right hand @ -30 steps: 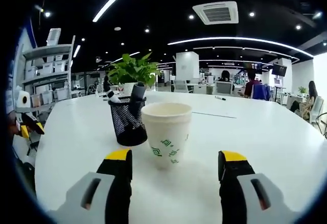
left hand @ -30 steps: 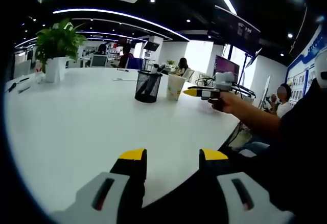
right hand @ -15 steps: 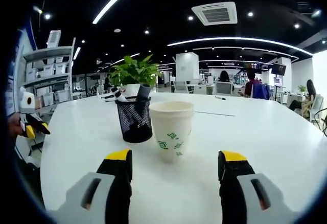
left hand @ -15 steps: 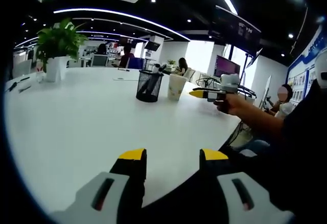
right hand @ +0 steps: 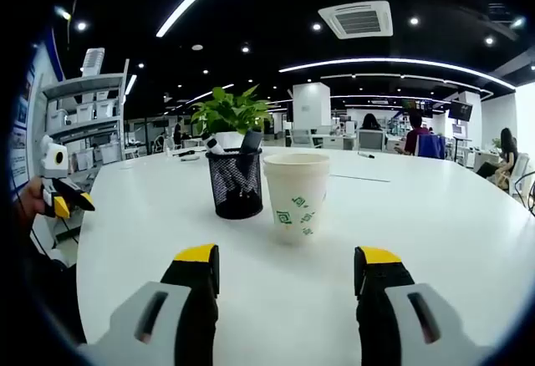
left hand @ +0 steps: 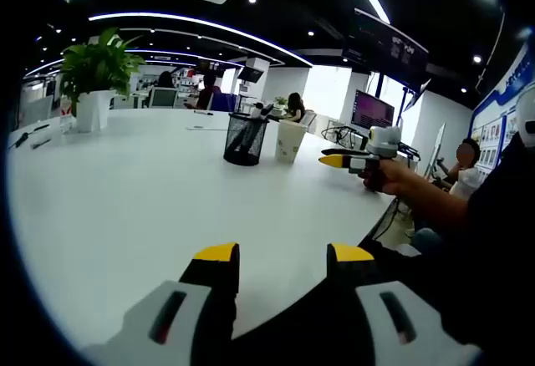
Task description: Place the scattered laser pointers and whiteboard markers into the pen holder and stack the scattered paper cups together
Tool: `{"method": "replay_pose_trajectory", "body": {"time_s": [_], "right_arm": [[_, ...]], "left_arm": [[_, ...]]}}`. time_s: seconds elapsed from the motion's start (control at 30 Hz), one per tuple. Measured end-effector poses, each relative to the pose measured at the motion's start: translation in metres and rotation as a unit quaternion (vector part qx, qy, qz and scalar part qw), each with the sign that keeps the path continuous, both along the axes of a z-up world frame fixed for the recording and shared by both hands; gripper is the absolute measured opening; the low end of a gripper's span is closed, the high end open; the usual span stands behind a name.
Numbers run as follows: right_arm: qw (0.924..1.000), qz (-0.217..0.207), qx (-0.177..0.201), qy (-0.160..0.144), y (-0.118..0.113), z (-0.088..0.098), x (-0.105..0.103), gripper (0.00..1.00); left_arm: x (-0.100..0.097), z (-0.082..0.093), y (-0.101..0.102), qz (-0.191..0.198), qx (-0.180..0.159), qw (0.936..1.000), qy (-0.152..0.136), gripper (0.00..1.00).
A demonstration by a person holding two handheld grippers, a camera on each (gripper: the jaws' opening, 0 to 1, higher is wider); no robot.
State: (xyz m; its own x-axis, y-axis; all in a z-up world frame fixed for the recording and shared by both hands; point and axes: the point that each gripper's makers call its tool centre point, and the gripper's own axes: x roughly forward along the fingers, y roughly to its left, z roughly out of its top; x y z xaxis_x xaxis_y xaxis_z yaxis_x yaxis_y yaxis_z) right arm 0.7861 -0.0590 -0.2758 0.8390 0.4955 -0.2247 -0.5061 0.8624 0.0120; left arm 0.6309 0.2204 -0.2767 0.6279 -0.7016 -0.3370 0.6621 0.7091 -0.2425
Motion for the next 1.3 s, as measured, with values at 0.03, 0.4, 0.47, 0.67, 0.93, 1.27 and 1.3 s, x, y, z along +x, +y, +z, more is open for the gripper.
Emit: {"method": "replay_pose_trajectory", "body": {"time_s": [0.03, 0.4, 0.47, 0.67, 0.93, 1.27, 1.3], "right_arm": [[1.0, 0.0, 0.0, 0.0, 0.0, 0.0, 0.0, 0.65], [0.9997, 0.023, 0.0, -0.007, 0.01, 0.01, -0.018, 0.64], [0.9995, 0.032, -0.003, -0.006, 0.011, 0.011, -0.022, 0.63], [0.9986, 0.052, -0.008, 0.0, 0.016, 0.011, -0.033, 0.59], [0.9977, 0.066, -0.016, 0.009, 0.016, 0.009, -0.046, 0.58], [0.9969, 0.071, -0.026, 0.02, 0.015, 0.007, -0.06, 0.55], [0.9969, 0.072, -0.027, 0.021, 0.014, 0.007, -0.061, 0.55]], "left_arm": [[0.0, 0.0, 0.0, 0.0, 0.0, 1.0, 0.0, 0.43], [0.0, -0.001, 0.002, 0.0, 0.001, 1.0, 0.0, 0.43], [0.0, -0.001, 0.003, 0.002, 0.001, 1.0, 0.0, 0.43], [0.001, -0.002, 0.005, 0.005, 0.002, 1.0, 0.0, 0.43], [0.006, -0.004, 0.009, 0.01, 0.004, 0.9999, 0.004, 0.43], [0.009, -0.004, 0.01, 0.011, 0.004, 0.9999, 0.003, 0.43], [0.008, -0.004, 0.01, 0.011, 0.004, 0.9999, 0.004, 0.43]]}}
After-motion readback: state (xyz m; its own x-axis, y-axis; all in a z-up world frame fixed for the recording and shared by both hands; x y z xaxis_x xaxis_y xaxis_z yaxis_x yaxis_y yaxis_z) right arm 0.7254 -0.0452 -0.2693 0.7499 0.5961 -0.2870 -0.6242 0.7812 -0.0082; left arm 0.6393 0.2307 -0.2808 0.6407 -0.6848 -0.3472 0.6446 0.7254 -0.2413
